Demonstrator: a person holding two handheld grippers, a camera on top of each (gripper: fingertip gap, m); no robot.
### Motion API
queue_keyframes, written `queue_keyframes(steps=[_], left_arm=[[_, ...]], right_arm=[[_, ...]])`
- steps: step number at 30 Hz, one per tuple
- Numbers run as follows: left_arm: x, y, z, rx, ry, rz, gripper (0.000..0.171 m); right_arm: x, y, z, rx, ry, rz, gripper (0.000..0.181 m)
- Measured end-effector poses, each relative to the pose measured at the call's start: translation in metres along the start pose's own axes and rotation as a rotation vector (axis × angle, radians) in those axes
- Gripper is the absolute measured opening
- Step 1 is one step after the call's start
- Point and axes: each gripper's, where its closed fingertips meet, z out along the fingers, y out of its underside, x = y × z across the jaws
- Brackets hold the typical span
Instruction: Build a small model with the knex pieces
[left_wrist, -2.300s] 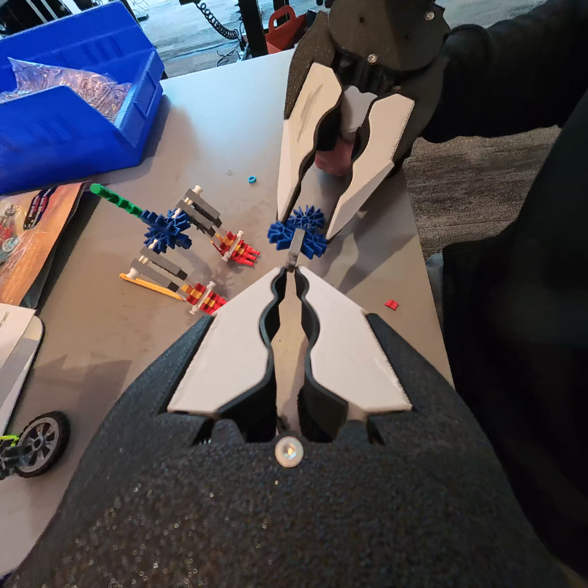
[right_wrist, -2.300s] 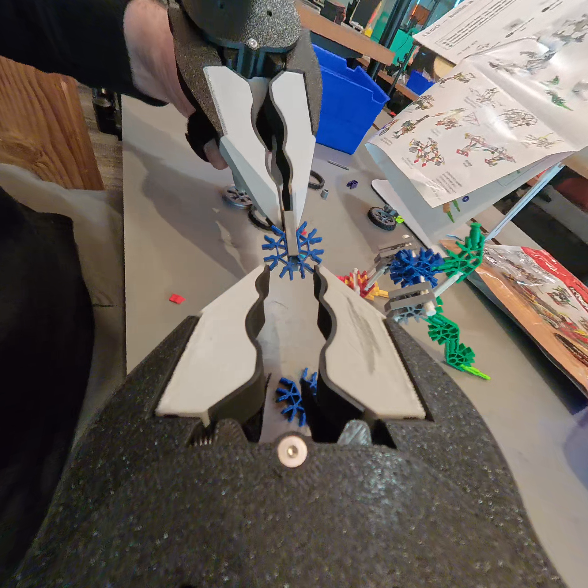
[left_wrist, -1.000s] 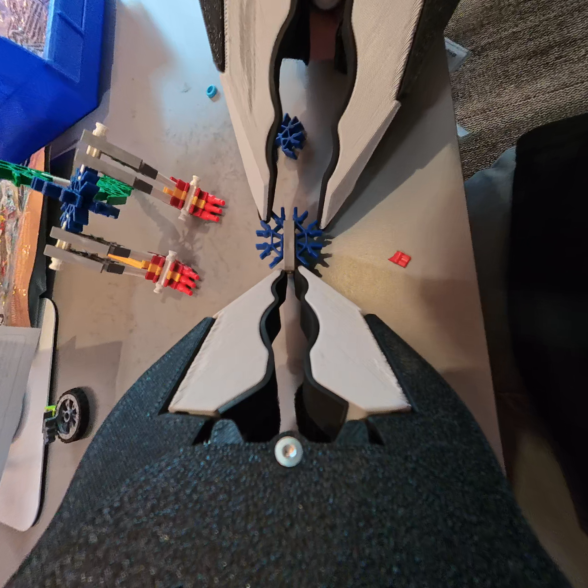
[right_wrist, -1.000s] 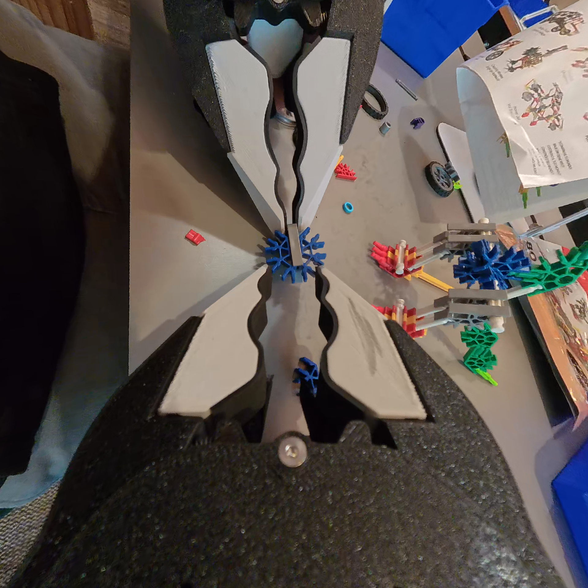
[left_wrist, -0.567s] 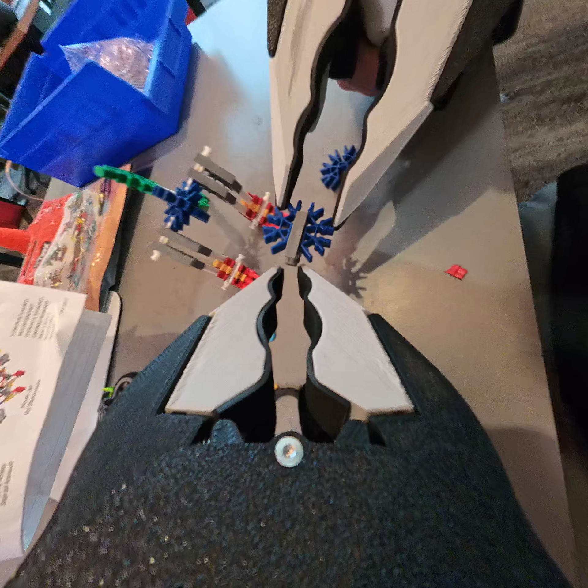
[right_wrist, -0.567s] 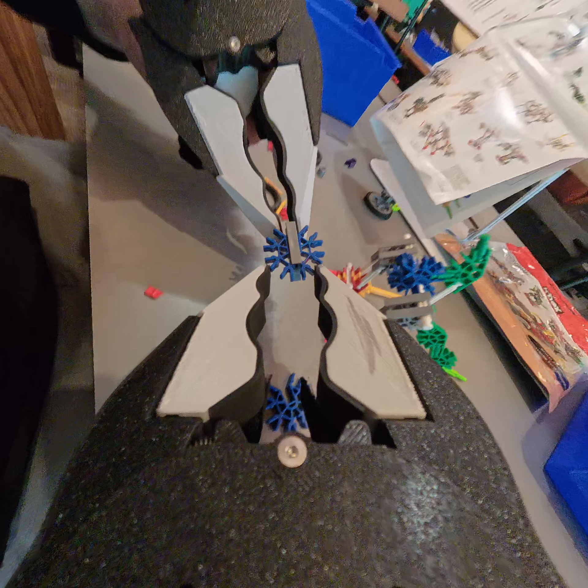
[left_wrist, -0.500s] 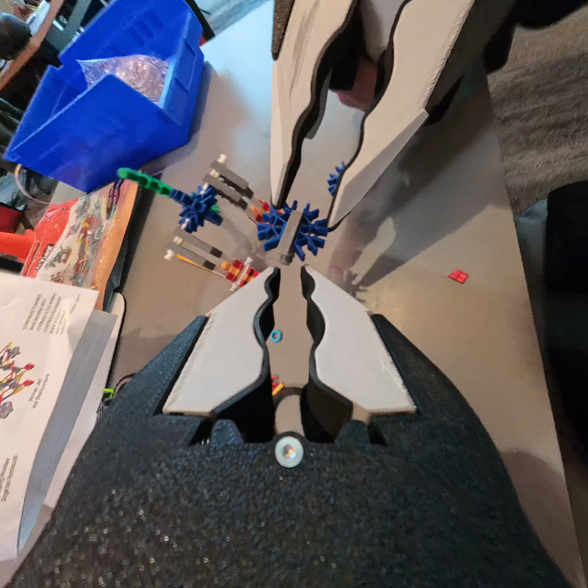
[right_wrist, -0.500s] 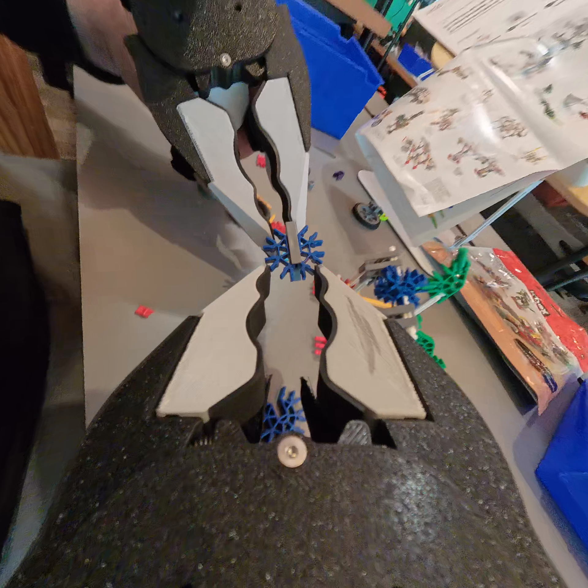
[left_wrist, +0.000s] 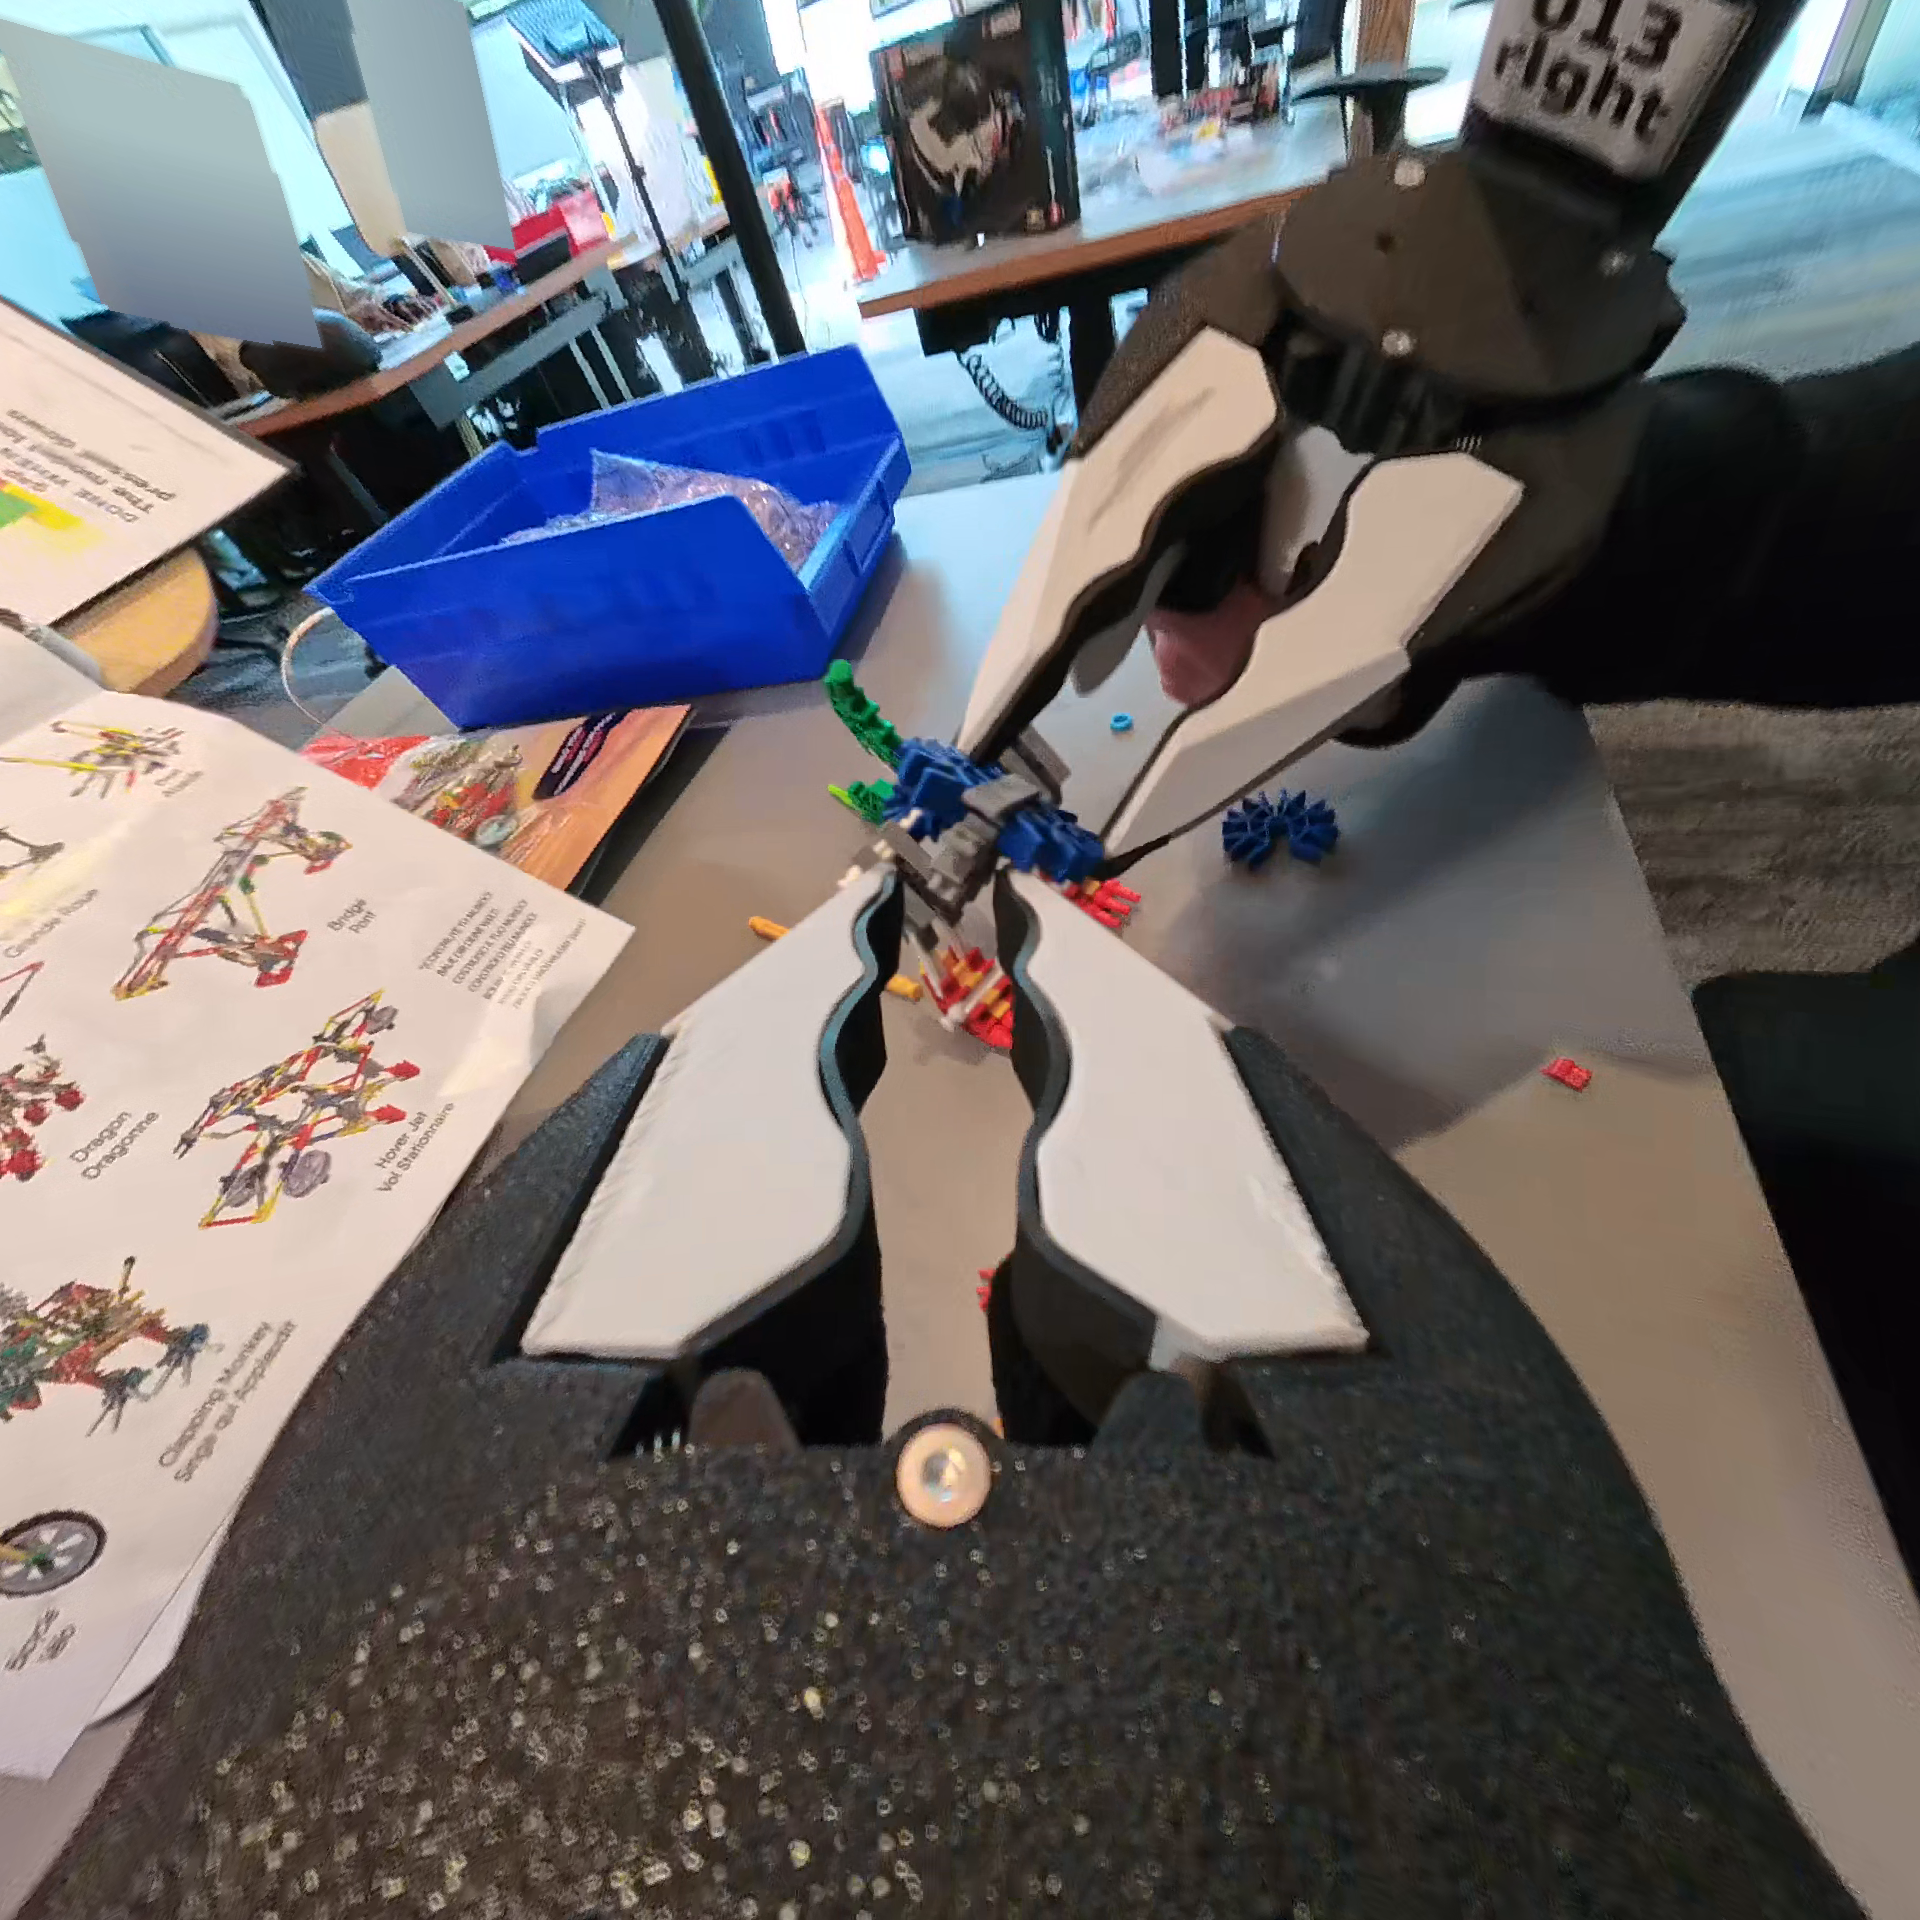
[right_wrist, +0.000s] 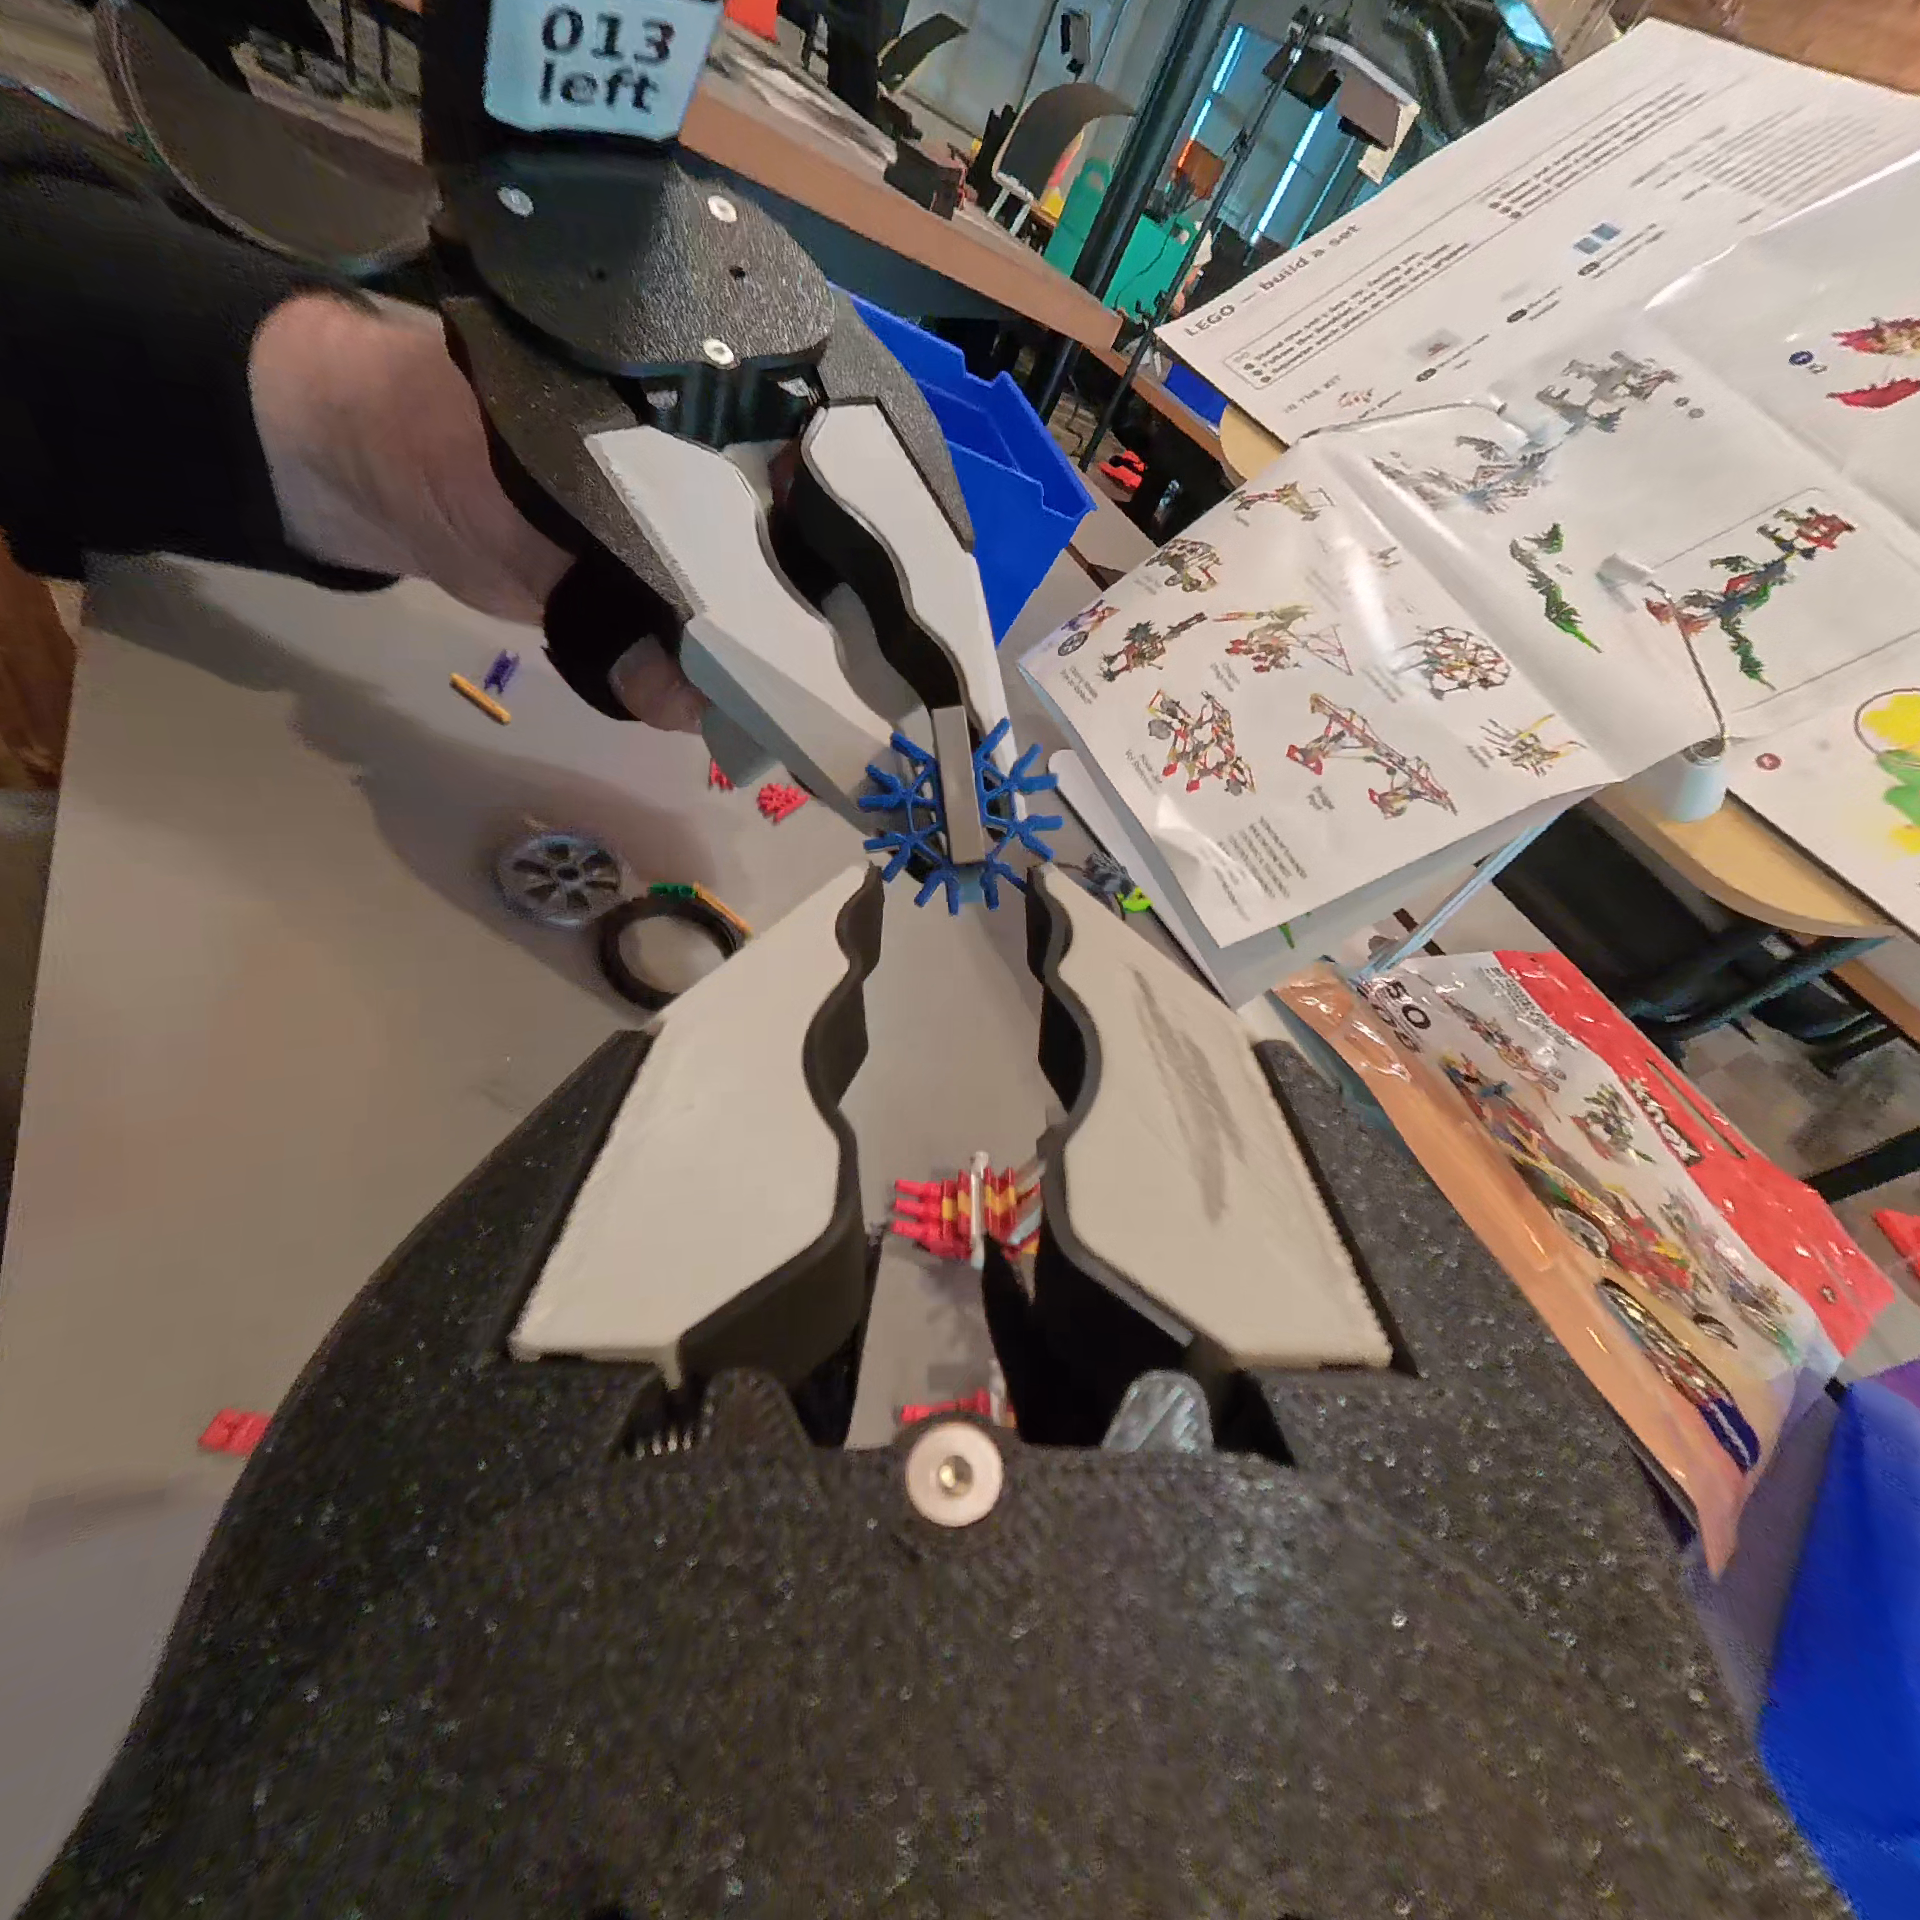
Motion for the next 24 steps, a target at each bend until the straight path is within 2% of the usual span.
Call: queue_keyframes(steps=[4, 18, 24], left_arm=[[-0.007, -0.001, -0.003, 0.065, 0.031, -0.027, 0.011], [-0.019, 0.008, -0.008, 0.135, 0.044, -0.024, 0.005], [-0.016, 0.014, -0.004, 0.099, 0.025, 0.051, 0.005]], right_arm=[[0.006, -0.003, 0.008, 0.023, 0.008, 0.026, 0.027], [0.012, 0.004, 0.014, 0.091, -0.009, 0.098, 0.027], [0.01, 0.011, 0.018, 0.069, -0.017, 0.101, 0.028]])
